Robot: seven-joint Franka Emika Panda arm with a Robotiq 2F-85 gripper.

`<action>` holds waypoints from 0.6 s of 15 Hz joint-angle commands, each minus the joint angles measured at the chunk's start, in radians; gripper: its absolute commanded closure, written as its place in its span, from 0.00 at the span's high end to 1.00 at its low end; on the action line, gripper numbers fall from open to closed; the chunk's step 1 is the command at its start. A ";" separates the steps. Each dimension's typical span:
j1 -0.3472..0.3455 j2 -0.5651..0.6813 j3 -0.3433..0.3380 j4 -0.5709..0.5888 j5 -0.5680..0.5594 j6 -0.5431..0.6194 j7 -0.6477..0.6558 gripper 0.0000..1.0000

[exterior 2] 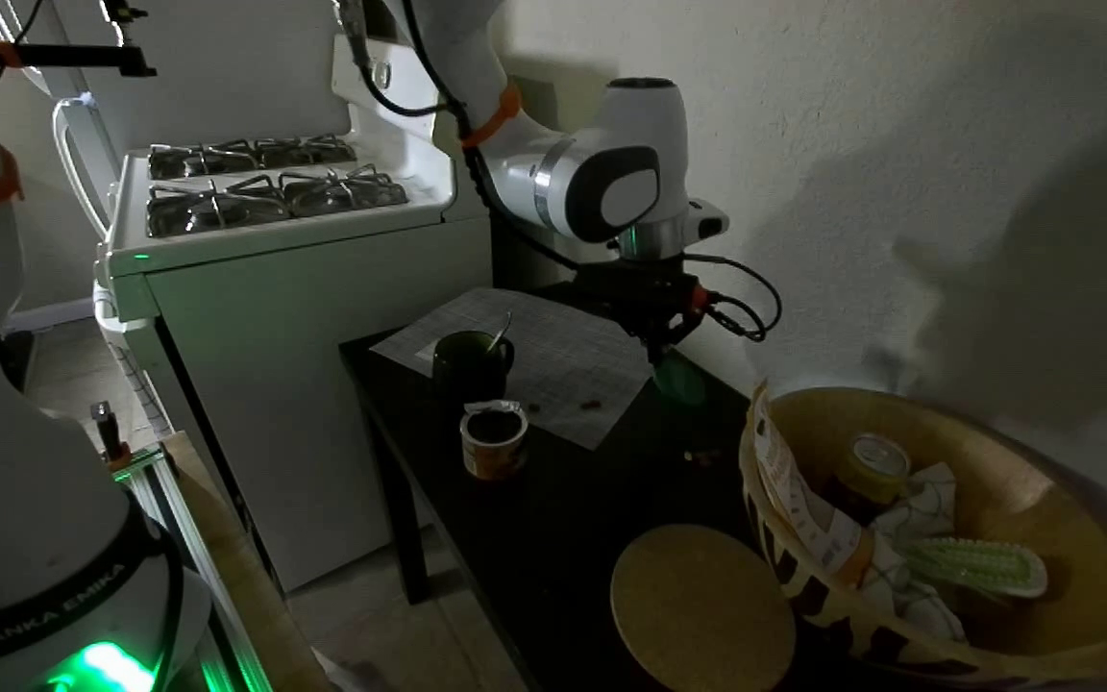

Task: Put the green lid on the can

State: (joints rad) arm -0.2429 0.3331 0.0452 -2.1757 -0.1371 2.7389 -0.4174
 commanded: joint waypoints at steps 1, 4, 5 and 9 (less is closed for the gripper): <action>-0.001 -0.175 0.013 -0.155 0.063 -0.073 -0.087 0.01; 0.004 -0.304 -0.030 -0.263 0.064 -0.083 -0.146 0.01; -0.008 -0.341 -0.055 -0.293 0.072 -0.063 -0.186 0.01; 0.018 -0.326 -0.124 -0.258 0.081 -0.072 -0.219 0.06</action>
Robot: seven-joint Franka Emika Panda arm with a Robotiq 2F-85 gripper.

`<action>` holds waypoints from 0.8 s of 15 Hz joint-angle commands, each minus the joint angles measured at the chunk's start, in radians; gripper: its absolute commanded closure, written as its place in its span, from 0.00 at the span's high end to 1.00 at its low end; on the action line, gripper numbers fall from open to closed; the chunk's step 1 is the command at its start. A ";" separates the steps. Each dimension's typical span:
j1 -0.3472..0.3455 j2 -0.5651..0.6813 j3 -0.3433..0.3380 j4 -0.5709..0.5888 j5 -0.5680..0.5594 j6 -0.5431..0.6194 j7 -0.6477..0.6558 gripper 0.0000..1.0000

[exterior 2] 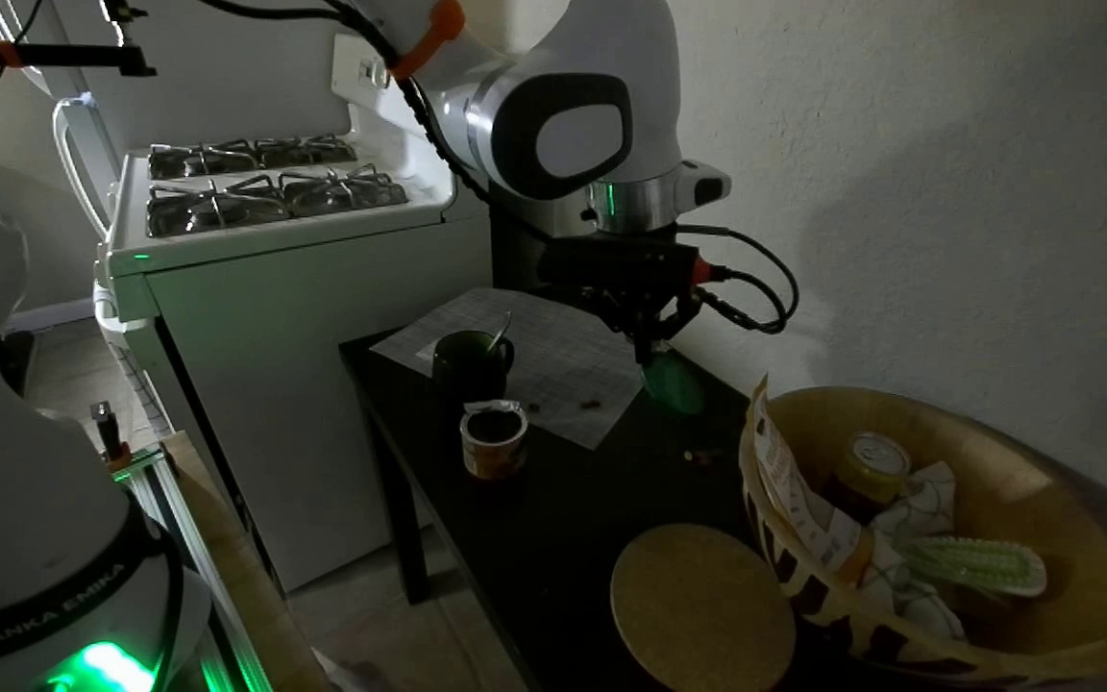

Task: Put the green lid on the can

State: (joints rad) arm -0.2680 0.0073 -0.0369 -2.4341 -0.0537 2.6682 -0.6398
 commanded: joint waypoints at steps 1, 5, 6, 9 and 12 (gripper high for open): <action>0.038 -0.012 -0.050 -0.007 0.000 -0.002 -0.009 0.06; 0.055 -0.047 -0.055 -0.069 -0.060 0.030 -0.004 0.01; 0.060 -0.075 -0.061 -0.109 -0.102 0.043 0.005 0.01; 0.062 -0.186 -0.082 -0.251 -0.202 0.092 0.028 0.01; 0.047 -0.310 -0.086 -0.375 -0.334 0.093 0.089 0.01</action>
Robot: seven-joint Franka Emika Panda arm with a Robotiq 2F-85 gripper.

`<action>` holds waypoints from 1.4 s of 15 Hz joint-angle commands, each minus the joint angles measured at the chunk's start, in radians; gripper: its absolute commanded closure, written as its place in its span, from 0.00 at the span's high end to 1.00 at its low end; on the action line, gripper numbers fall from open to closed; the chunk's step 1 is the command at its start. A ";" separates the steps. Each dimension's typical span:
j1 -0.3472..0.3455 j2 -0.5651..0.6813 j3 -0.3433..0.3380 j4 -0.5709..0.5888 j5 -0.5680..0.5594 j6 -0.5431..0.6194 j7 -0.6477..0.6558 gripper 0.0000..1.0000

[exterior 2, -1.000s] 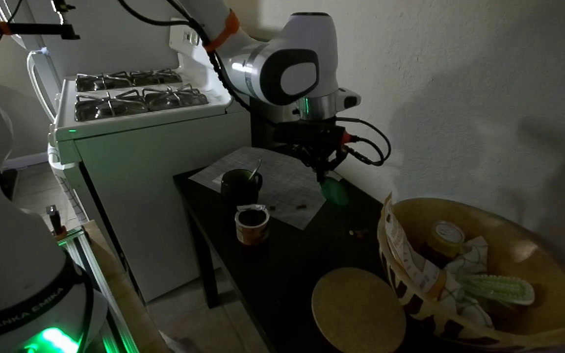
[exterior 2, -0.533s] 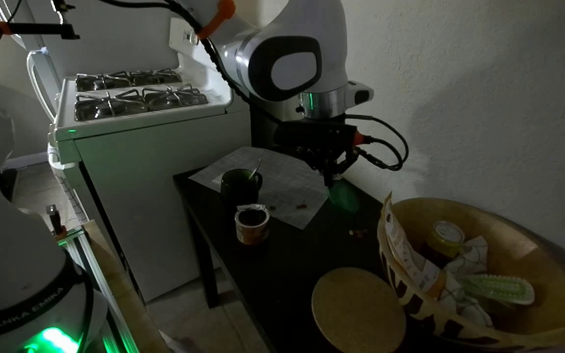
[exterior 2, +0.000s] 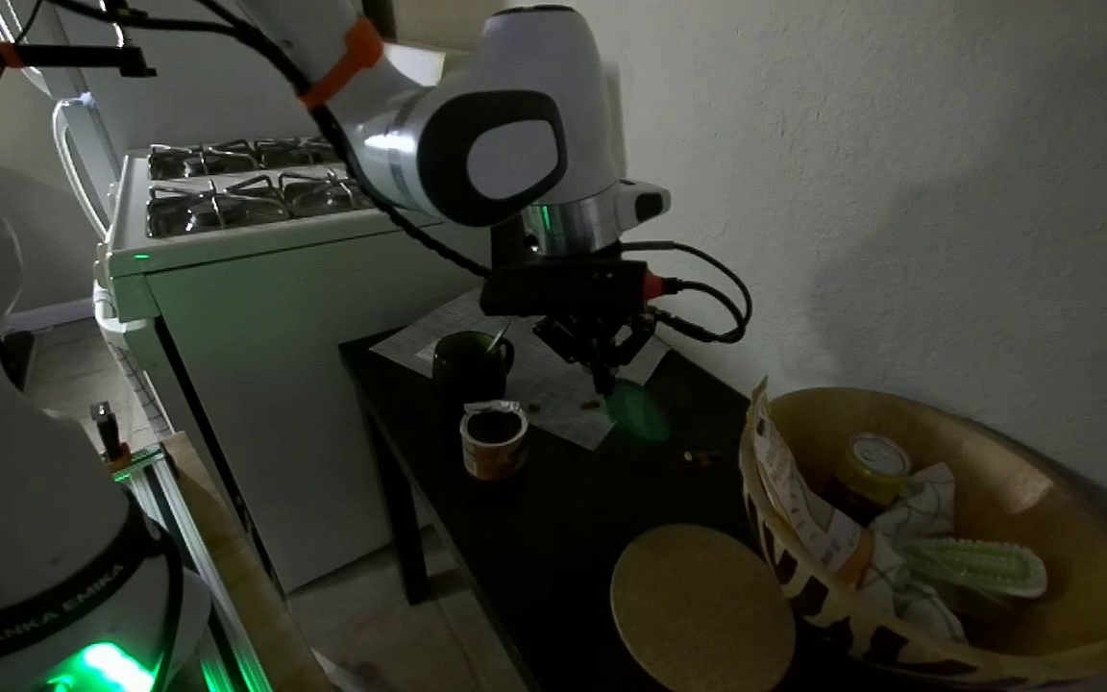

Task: Put the green lid on the can

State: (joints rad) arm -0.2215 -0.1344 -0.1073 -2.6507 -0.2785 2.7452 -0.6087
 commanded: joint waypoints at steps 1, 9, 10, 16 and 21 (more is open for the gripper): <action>0.005 -0.218 -0.014 -0.199 -0.129 0.008 0.058 0.01; 0.040 -0.204 -0.034 -0.109 -0.116 -0.010 0.017 0.06; 0.041 -0.185 -0.015 -0.109 -0.130 0.012 0.040 0.01; 0.000 -0.186 0.189 -0.101 -0.366 0.013 0.406 0.01; 0.061 -0.175 0.294 -0.101 -0.421 -0.062 0.649 0.01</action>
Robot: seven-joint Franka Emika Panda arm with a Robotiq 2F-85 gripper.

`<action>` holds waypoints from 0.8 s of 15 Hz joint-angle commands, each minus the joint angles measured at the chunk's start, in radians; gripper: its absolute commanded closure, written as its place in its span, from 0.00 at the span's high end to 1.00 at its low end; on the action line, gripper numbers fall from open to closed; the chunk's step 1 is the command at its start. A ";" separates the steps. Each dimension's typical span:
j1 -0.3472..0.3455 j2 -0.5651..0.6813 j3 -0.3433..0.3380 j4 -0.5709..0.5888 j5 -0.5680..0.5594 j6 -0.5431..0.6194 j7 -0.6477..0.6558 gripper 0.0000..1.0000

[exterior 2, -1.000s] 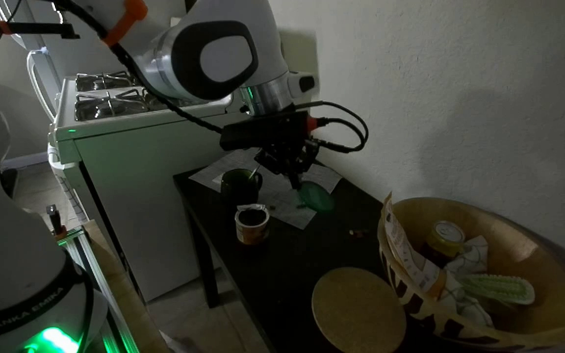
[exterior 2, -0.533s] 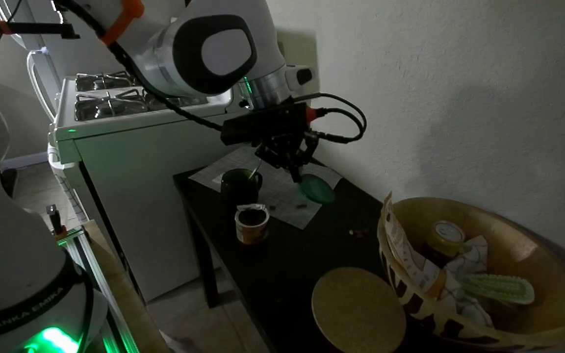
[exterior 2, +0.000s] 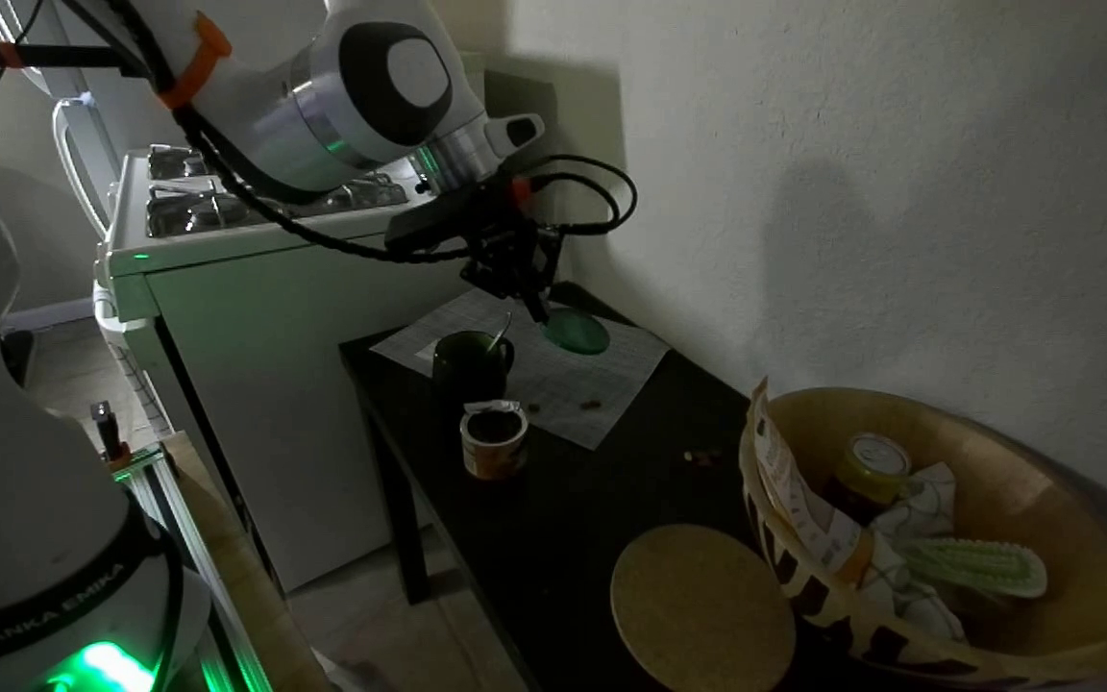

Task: Put the green lid on the can

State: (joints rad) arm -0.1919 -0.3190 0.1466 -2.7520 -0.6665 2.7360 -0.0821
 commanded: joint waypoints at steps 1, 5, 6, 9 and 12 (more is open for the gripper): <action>0.047 0.013 0.054 0.000 -0.028 -0.075 0.159 0.01; 0.115 0.015 0.089 0.000 -0.007 -0.183 0.264 0.01; 0.137 0.015 0.087 0.000 0.010 -0.204 0.263 0.01; 0.184 0.006 0.093 0.000 0.030 -0.288 0.289 0.01; 0.228 0.035 0.080 0.001 0.053 -0.307 0.286 0.01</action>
State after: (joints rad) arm -0.0108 -0.3067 0.2367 -2.7515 -0.6564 2.4508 0.2075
